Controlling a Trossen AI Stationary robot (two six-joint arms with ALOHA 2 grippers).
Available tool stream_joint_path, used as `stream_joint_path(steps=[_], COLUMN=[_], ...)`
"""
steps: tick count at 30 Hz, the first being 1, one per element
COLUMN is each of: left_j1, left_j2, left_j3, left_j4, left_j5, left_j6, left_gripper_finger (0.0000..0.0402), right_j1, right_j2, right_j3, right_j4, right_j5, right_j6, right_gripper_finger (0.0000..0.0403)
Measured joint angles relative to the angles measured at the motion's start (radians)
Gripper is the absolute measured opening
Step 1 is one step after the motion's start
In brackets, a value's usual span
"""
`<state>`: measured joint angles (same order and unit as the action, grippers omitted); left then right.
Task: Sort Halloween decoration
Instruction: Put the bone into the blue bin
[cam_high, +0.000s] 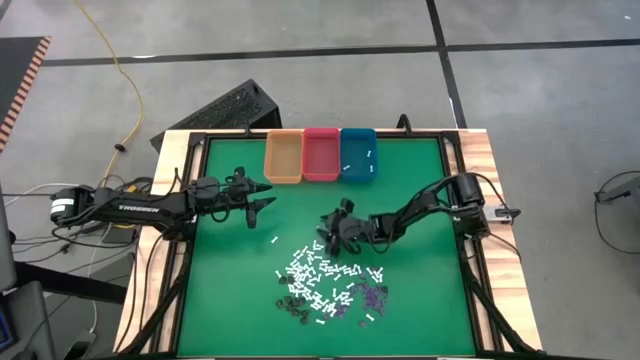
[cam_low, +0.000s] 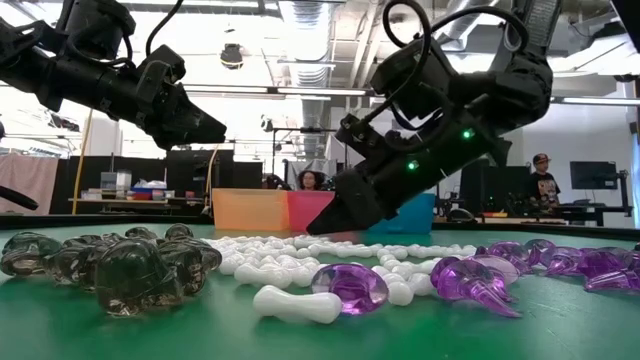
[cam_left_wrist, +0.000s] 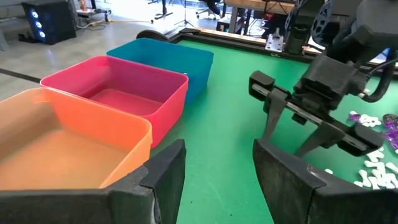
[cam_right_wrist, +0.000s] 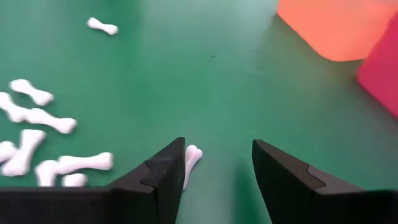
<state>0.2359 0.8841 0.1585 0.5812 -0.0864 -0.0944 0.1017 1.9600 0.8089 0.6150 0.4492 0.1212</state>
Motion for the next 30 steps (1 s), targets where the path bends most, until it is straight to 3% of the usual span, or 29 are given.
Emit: stream_joint_path(steps=[13, 30], left_j1=[0.000, 0.000], left_j2=[0.000, 0.000], left_j3=[0.000, 0.000], left_j4=[-0.001, -0.007], left_j5=[0.000, 0.000], left_j6=[-0.004, 0.000], left_gripper_finger=[0.0178, 0.0178], right_j1=[-0.005, 0.025], right_j2=[-0.091, 0.052], right_j3=[-0.002, -0.004], right_j4=[-0.015, 0.069], right_j5=[0.001, 0.030], right_j6=[-0.025, 0.073], right_gripper_finger=[0.0211, 0.0196])
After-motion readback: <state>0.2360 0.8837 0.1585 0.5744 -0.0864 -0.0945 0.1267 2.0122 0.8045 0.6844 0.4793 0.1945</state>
